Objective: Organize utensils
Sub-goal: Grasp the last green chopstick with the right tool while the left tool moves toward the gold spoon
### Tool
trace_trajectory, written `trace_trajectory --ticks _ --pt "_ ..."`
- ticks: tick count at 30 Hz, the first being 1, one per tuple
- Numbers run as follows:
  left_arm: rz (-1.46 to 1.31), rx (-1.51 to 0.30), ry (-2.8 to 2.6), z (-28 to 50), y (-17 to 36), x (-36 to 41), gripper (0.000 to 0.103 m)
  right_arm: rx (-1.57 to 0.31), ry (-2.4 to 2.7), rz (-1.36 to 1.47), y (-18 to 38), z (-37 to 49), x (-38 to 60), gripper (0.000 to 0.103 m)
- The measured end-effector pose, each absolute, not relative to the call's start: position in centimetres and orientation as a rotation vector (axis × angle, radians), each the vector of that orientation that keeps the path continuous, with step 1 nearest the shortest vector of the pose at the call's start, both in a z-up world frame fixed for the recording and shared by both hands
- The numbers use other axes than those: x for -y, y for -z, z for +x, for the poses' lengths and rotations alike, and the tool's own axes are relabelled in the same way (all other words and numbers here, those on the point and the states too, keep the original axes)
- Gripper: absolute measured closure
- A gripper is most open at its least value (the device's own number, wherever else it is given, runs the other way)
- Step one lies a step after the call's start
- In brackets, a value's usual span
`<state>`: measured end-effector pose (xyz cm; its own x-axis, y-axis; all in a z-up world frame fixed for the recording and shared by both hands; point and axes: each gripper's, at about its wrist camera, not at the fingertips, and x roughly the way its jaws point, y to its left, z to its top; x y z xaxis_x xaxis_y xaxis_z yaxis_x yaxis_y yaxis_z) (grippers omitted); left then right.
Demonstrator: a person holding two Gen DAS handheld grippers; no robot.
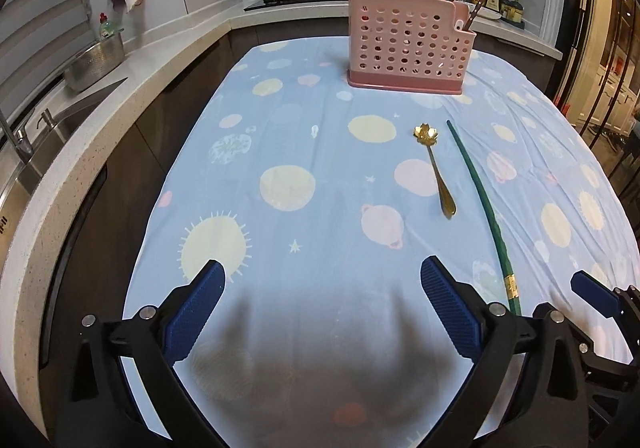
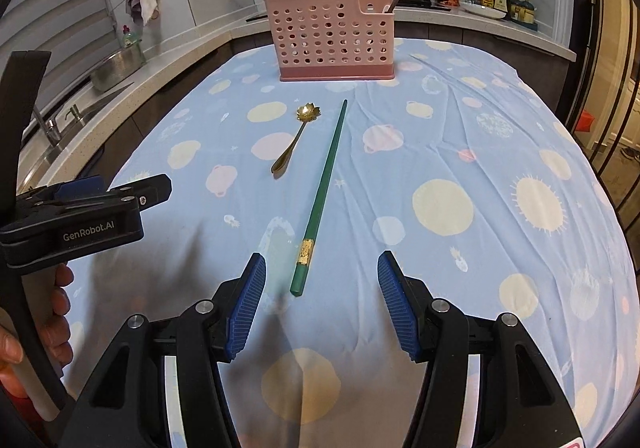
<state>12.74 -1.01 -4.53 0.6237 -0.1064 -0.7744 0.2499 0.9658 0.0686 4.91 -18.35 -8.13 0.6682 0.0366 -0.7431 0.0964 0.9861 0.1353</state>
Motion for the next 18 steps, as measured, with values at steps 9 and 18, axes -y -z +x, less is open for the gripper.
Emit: trace_trajectory --ticks 9,18 --pt "0.224 -0.905 0.175 12.2 5.3 0.6 0.007 -0.863 0.012 0.154 9.4 5.6 17.1 0.048" --pt "0.217 -0.938 0.183 12.4 6.0 0.6 0.007 -0.871 0.03 0.144 10.0 7.0 17.0 0.057"
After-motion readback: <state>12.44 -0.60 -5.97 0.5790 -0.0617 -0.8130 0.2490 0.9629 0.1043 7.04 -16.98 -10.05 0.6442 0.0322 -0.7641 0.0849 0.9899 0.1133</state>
